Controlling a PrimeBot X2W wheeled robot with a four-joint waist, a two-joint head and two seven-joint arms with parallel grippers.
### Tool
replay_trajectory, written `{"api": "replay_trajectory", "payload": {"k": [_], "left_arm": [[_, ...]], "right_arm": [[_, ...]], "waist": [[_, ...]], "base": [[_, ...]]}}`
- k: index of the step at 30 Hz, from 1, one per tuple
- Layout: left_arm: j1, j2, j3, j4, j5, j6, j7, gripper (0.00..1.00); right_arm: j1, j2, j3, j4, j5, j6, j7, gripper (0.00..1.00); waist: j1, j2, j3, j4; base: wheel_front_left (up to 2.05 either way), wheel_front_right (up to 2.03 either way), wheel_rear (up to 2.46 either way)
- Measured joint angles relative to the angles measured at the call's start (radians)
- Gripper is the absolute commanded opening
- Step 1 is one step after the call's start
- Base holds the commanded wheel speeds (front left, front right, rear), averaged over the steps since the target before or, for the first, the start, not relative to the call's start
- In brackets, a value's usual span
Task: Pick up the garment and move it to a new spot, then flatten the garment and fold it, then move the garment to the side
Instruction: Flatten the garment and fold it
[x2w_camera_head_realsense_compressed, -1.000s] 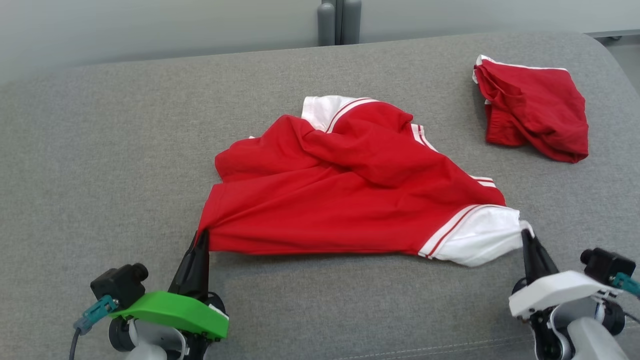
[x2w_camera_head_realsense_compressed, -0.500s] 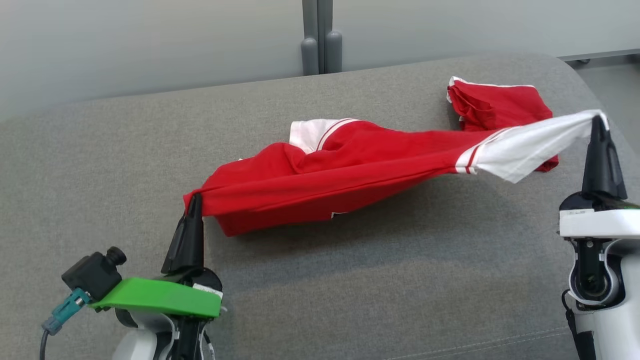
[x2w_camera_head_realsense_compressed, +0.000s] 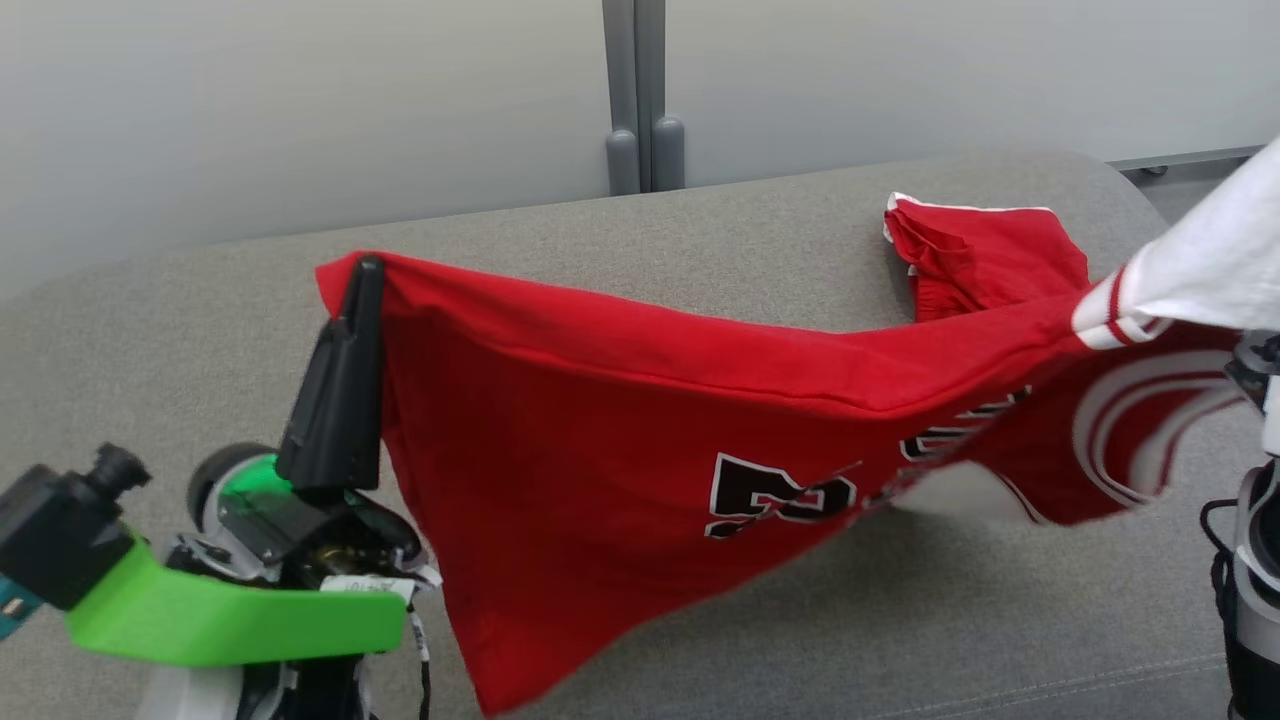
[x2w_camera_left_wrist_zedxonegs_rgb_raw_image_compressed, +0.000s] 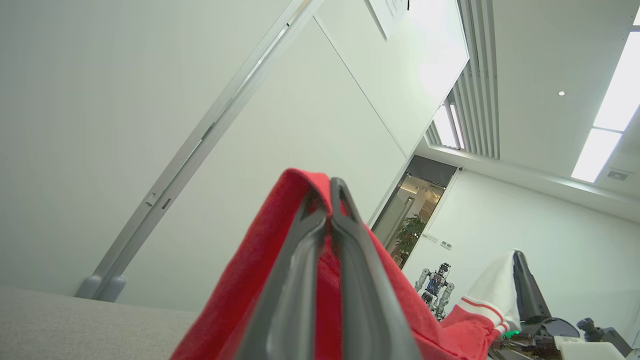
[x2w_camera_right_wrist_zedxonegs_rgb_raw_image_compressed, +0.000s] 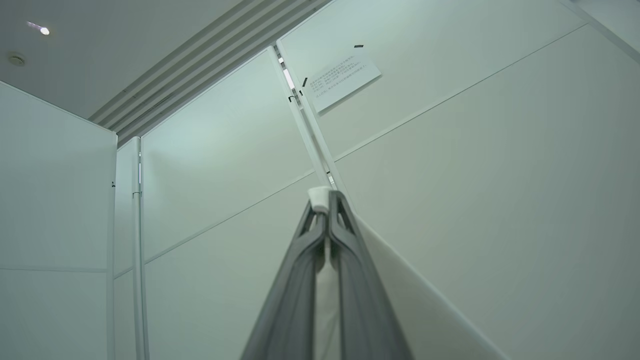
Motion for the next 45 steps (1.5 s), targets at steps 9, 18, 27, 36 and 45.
{"api": "replay_trajectory", "payload": {"k": [9,18,27,36,45], "left_arm": [[-0.149,0.083,0.032,0.043,-0.016,0.116,0.216,0.00],[-0.662,0.088,0.197,0.332,0.041,0.143,0.235,0.00],[-0.608,0.077,0.116,0.490,0.048,0.143,0.290,0.00],[-0.293,0.036,0.038,0.728,0.072,0.143,0.271,0.00],[-0.248,0.003,0.075,0.824,0.058,0.101,0.172,0.00]], "right_arm": [[-0.057,-0.052,0.058,0.099,0.060,0.000,0.106,0.00],[-0.697,-0.031,0.067,0.374,-0.063,-0.090,0.132,0.00],[-0.563,-0.038,0.108,0.496,-0.033,-0.078,0.147,0.00],[-0.030,0.027,0.131,0.618,0.070,-0.071,0.111,0.00],[0.092,0.035,0.173,0.644,0.077,-0.026,0.021,0.00]], "waist": [[0.0000,0.0000,0.051,0.036],[0.0000,0.0000,0.101,0.067],[0.0000,0.0000,0.112,0.063],[0.0000,0.0000,0.196,0.034],[0.0000,0.0000,0.227,-0.021]], "base": [[0.00,0.00,0.00],[0.00,0.00,0.00],[0.00,0.00,0.00],[0.00,0.00,0.00],[0.00,0.00,0.00]]}}
